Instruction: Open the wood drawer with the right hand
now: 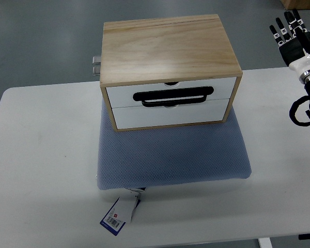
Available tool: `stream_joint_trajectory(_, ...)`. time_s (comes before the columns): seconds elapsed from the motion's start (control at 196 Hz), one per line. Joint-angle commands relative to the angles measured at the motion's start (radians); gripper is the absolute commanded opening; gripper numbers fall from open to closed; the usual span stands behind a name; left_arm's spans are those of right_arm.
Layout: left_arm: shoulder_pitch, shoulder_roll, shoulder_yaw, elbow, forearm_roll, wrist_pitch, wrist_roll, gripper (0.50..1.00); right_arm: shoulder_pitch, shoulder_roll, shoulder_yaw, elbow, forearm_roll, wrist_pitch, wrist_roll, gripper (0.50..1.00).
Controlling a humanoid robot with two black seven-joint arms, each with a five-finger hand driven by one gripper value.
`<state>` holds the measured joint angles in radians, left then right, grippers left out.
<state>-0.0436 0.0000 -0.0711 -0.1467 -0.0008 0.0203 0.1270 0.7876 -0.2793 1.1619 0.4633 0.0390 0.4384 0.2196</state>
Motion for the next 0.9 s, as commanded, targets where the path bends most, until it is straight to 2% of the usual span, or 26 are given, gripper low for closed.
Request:
stream_joint_trajectory(0.0,-0.001,0.000,-0.001,-0.001,-0.001,0.001,-0.001,1.000,0.005,-0.001,-0.007,0.000,-0.005,-0.004,-0.005,0.944)
stream_joint_trajectory(0.209,-0.001,0.000,0.001,-0.004,-0.001,0.001,-0.017,1.000,-0.001,-0.001,-0.008,0.000,-0.014,-0.015,-0.006,0.944)
stream_joint_trajectory(0.215,-0.001,0.000,0.002,-0.005,-0.001,0.001,-0.018,1.000,0.001,-0.004,-0.010,0.000,-0.016,-0.015,-0.026,0.944)
stream_joint_trajectory(0.332,-0.001,0.000,0.004,-0.010,-0.001,0.000,-0.020,1.000,0.025,-0.021,-0.028,0.005,-0.019,-0.029,-0.097,0.944)
stream_joint_trajectory(0.475,-0.001,0.000,0.004,-0.019,-0.001,0.000,-0.018,1.000,0.081,-0.038,-0.057,0.008,-0.044,-0.035,-0.117,0.944)
stream_joint_trajectory(0.48,-0.001,0.000,0.004,-0.022,0.001,-0.013,-0.017,1.000,0.122,-0.079,-0.108,0.014,-0.082,-0.037,-0.118,0.944)
stream_joint_trajectory(0.501,-0.001,0.000,0.004,-0.022,0.002,-0.014,-0.015,1.000,0.139,-0.101,-0.131,0.018,-0.099,-0.038,-0.120,0.944)
stream_joint_trajectory(0.552,-0.001,0.000,0.004,-0.022,0.002,-0.014,-0.015,1.000,0.139,-0.101,-0.131,0.018,-0.099,-0.038,-0.120,0.944)
stream_joint_trajectory(0.557,-0.001,0.000,0.005,-0.028,0.004,-0.016,-0.010,1.000,0.189,-0.153,-0.199,0.035,-0.146,-0.047,-0.123,0.944)
stream_joint_trajectory(0.567,-0.001,0.000,0.005,-0.031,0.004,-0.016,-0.009,1.000,0.200,-0.164,-0.217,0.043,-0.156,-0.049,-0.127,0.944)
stream_joint_trajectory(0.649,-0.001,0.000,0.007,-0.042,0.002,-0.016,-0.010,1.000,0.246,-0.202,-0.281,0.077,-0.191,-0.067,-0.147,0.944)
stream_joint_trajectory(0.654,-0.001,0.000,0.010,-0.053,0.002,-0.016,-0.010,1.000,0.306,-0.260,-0.377,0.134,-0.229,-0.087,-0.192,0.944)
stream_joint_trajectory(0.715,-0.002,0.000,0.010,-0.065,0.004,-0.016,-0.009,1.000,0.396,-0.345,-0.531,0.219,-0.271,-0.095,-0.250,0.944)
stream_joint_trajectory(0.766,-0.002,0.000,0.010,-0.065,0.004,-0.016,-0.009,1.000,0.397,-0.345,-0.531,0.219,-0.271,-0.095,-0.250,0.944)
stream_joint_trajectory(0.772,-0.005,0.000,0.010,-0.080,0.005,-0.016,-0.009,1.000,0.492,-0.398,-0.674,0.288,-0.301,-0.093,-0.282,0.944)
stream_joint_trajectory(0.894,-0.005,0.000,0.007,-0.116,0.004,-0.016,-0.006,1.000,0.812,-0.480,-1.056,0.432,-0.330,-0.073,-0.342,0.944)
